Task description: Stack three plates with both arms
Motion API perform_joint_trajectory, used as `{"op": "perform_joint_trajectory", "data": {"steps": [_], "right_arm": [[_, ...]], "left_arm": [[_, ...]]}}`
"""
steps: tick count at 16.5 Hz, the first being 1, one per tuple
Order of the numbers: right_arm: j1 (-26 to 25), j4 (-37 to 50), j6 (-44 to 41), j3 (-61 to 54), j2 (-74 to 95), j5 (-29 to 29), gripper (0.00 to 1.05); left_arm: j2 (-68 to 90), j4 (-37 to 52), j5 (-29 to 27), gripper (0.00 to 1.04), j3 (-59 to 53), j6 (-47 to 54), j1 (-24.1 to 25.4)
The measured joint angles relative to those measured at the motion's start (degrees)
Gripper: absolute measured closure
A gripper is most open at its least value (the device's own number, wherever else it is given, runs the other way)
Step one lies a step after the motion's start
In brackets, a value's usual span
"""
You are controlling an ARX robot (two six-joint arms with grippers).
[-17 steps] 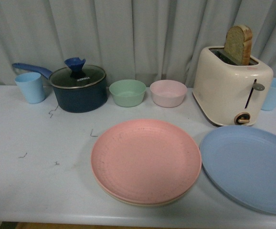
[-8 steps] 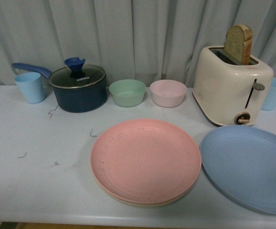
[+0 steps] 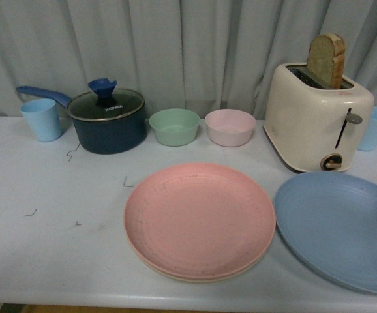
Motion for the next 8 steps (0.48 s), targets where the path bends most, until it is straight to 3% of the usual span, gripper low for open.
{"op": "perform_joint_trajectory", "data": {"steps": [3, 8], "right_arm": [[2.08, -0.57, -1.11, 2.78, 4.66, 3.17, 0.07], [3.48, 0.13, -2.25, 3.19, 6.58, 4.92, 0.41]], "left_arm": [[0.0, 0.0, 0.0, 0.07, 0.0, 0.0, 0.0], [0.0, 0.0, 0.0, 0.07, 0.0, 0.0, 0.0]]}}
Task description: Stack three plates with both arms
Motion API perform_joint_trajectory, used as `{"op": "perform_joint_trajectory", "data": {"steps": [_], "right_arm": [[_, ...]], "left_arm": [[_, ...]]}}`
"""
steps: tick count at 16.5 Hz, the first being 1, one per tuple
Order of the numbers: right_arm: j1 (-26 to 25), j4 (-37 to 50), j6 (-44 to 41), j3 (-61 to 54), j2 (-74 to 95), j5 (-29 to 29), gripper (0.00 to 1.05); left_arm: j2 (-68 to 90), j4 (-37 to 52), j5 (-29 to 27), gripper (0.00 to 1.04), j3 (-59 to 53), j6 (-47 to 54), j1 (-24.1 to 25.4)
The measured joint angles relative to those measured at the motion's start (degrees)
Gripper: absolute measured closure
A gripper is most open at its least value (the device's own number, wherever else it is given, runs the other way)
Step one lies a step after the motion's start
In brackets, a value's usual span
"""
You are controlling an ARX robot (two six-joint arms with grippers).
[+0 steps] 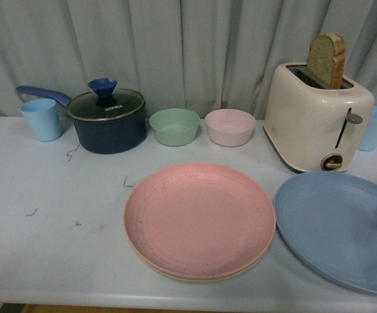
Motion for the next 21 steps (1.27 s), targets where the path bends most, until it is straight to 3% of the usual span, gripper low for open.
{"op": "perform_joint_trajectory", "data": {"steps": [11, 15, 17, 18, 21], "right_arm": [[-0.94, 1.9, -0.63, -0.83, 0.37, -0.79, 0.98], [-3.13, 1.49, 0.79, -4.9, -4.04, -4.17, 1.02], [-8.22, -5.49, 0.52, -10.05, -19.15, -7.8, 1.02], [-8.33, -9.86, 1.92, -10.4, -30.64, -14.16, 1.02], [0.28, -6.03, 10.64, -9.97, -34.58, -17.68, 1.02]], "left_arm": [[0.0, 0.0, -0.02, 0.07, 0.0, 0.0, 0.0], [0.0, 0.0, 0.0, 0.07, 0.0, 0.0, 0.0], [0.0, 0.0, 0.0, 0.07, 0.0, 0.0, 0.0], [0.0, 0.02, -0.02, 0.07, 0.0, 0.0, 0.0], [0.0, 0.0, 0.0, 0.07, 0.0, 0.0, 0.0]]}}
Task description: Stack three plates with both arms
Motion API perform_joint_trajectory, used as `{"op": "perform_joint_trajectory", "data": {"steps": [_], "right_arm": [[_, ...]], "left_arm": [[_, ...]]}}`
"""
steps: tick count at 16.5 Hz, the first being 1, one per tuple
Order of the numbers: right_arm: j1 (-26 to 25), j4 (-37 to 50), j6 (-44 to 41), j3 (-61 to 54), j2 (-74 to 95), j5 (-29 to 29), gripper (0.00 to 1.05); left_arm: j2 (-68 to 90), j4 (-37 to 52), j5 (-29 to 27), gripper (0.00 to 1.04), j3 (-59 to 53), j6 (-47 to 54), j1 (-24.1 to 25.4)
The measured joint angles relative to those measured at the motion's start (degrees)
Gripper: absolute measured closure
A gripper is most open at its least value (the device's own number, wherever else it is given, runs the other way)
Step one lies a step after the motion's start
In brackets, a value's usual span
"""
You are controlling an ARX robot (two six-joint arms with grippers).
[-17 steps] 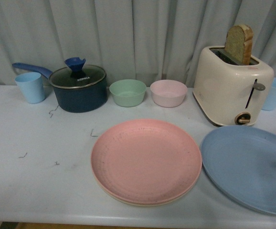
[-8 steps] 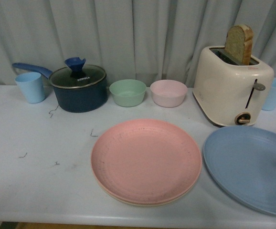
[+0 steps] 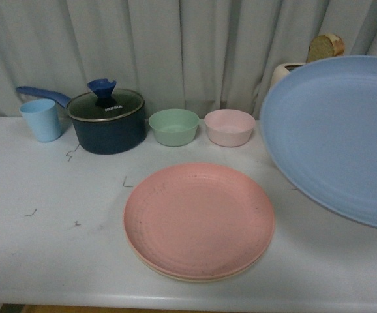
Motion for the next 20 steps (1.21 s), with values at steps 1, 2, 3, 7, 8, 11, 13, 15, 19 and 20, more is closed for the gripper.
{"op": "perform_joint_trajectory", "data": {"steps": [1, 2, 3, 7, 8, 11, 13, 15, 19, 20], "right_arm": [[5.01, 2.73, 4.48, 0.26, 1.6, 1.86, 1.02], [8.68, 4.2, 7.67, 1.07, 3.69, 3.52, 1.02], [13.16, 6.16, 10.75, 2.49, 7.56, 5.42, 1.02], [21.42, 8.72, 17.64, 6.21, 20.26, 9.4, 1.02], [22.53, 8.81, 18.27, 7.23, 22.18, 10.19, 1.02], [24.26, 8.52, 18.91, 10.12, 25.44, 11.13, 1.02], [25.11, 7.08, 18.91, 12.57, 28.22, 11.98, 1.02], [25.7, 6.4, 18.73, 13.2, 30.16, 13.05, 1.02], [26.43, 5.84, 18.1, 14.71, 33.16, 14.25, 1.0], [26.43, 6.88, 18.18, 14.75, 33.4, 14.25, 0.88]], "left_arm": [[0.0, 0.0, 0.0, 0.07, 0.0, 0.0, 0.0], [0.0, 0.0, 0.0, 0.07, 0.0, -0.02, 0.0], [0.0, 0.02, 0.0, 0.07, 0.0, 0.0, 0.0], [0.0, 0.0, -0.02, 0.07, 0.0, 0.0, 0.0], [0.0, 0.02, 0.0, 0.07, 0.0, 0.0, 0.0], [0.0, 0.0, -0.02, 0.07, 0.0, 0.0, 0.0], [0.0, 0.02, -0.02, 0.07, 0.0, 0.0, 0.0], [0.0, 0.02, -0.02, 0.07, 0.0, 0.0, 0.0], [0.0, 0.02, -0.02, 0.07, 0.0, -0.02, 0.0], [0.0, 0.02, 0.0, 0.07, 0.0, 0.0, 0.0]]}}
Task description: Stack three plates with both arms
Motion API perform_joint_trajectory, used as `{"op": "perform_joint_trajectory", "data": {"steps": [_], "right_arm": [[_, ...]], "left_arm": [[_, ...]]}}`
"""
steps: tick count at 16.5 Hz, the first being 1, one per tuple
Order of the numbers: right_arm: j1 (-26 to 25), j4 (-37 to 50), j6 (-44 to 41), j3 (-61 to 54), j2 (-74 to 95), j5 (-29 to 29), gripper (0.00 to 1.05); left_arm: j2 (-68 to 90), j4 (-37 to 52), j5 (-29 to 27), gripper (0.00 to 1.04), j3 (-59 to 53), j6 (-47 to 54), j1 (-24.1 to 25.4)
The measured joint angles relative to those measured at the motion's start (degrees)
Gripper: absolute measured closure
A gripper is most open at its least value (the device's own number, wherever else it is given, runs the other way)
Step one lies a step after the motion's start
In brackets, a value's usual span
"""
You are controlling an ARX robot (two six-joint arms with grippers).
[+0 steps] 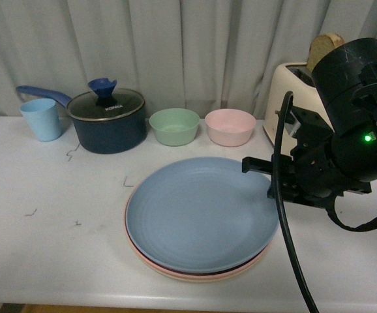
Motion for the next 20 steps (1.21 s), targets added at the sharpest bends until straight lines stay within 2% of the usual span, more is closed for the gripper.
{"op": "perform_joint_trajectory", "data": {"steps": [3, 6, 7, 8, 9, 10, 12, 13, 14, 17, 20], "right_arm": [[-0.46, 2.16, 0.0, -1.66, -2.1, -0.68, 0.64], [-2.51, 6.43, -0.72, -8.57, -12.98, -3.69, 0.29], [-2.54, 19.58, -2.58, -11.15, -13.18, 0.9, 0.28], [-2.29, 36.37, -7.58, -17.29, -12.87, 10.1, 0.38], [-2.43, 50.29, -13.31, -27.08, -13.55, 16.83, 0.51], [-4.15, 62.38, -16.48, -35.39, -16.59, 17.81, 0.66], [-6.62, 71.56, -18.01, -40.76, -26.21, 17.16, 0.87], [-7.37, 71.63, -18.25, -44.46, -29.97, 16.28, 1.0], [-7.74, 70.42, -18.75, -48.15, -31.21, 15.32, 1.03], [-9.84, 68.87, -19.04, -54.64, -38.93, 13.49, 1.03], [-12.39, 62.9, -19.06, -61.42, -50.49, 10.19, 1.03]], "left_arm": [[0.0, 0.0, 0.0, 0.07, 0.0, 0.0, 0.0], [0.0, -0.04, -0.04, 0.07, 0.0, 0.0, 0.0], [0.0, 0.02, -0.02, 0.07, 0.0, 0.0, 0.0], [0.0, -0.02, 0.09, 0.07, 0.0, 0.0, 0.0], [0.0, -0.13, -0.15, 0.07, 0.0, 0.0, 0.04], [0.0, -0.04, -0.15, 0.07, 0.0, 0.0, 0.11], [0.0, -0.02, -0.07, 0.07, 0.0, 0.0, 0.11], [0.0, -0.04, -0.07, 0.07, 0.0, 0.0, 0.11], [0.0, 0.0, -0.07, 0.07, 0.0, 0.0, 0.11], [0.0, -0.02, -0.07, 0.07, 0.0, 0.0, 0.11], [0.0, -0.02, -0.07, 0.07, 0.0, 0.0, 0.11]]}}
